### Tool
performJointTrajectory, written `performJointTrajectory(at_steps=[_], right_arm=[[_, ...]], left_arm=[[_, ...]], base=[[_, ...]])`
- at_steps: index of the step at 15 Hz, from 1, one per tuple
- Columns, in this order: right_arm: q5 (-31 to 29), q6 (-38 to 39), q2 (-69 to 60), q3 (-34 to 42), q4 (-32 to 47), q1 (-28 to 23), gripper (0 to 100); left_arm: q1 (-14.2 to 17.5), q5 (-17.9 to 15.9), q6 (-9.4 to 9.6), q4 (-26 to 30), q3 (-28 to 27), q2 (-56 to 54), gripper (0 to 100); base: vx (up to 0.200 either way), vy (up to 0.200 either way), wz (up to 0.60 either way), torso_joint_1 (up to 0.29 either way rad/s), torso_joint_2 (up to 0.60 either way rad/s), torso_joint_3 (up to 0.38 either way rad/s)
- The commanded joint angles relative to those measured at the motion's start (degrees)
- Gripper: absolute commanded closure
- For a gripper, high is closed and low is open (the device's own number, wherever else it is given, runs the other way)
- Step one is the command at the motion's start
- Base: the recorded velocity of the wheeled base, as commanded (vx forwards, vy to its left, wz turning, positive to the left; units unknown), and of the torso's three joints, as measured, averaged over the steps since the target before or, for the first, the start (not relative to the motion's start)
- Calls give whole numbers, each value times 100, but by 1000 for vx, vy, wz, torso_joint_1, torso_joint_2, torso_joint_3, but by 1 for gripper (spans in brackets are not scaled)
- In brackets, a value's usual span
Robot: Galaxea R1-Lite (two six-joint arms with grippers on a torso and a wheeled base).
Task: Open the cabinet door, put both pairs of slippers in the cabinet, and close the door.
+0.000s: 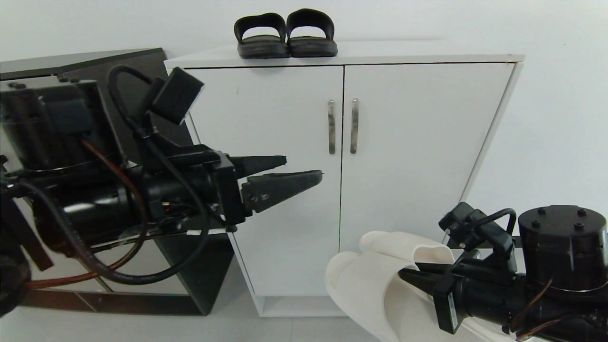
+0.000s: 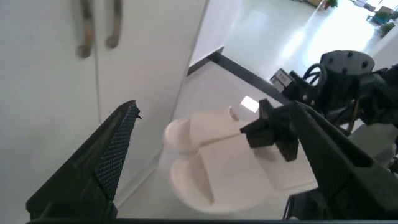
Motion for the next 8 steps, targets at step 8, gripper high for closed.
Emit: performJointTrajectory(at_steps=[8], right_arm=[[2,-8,43,-4,-1,-34,100]], left_arm=[[-851,250,-1026,54,-2216,1752,0]], base=[[0,0,0,0,0,0]])
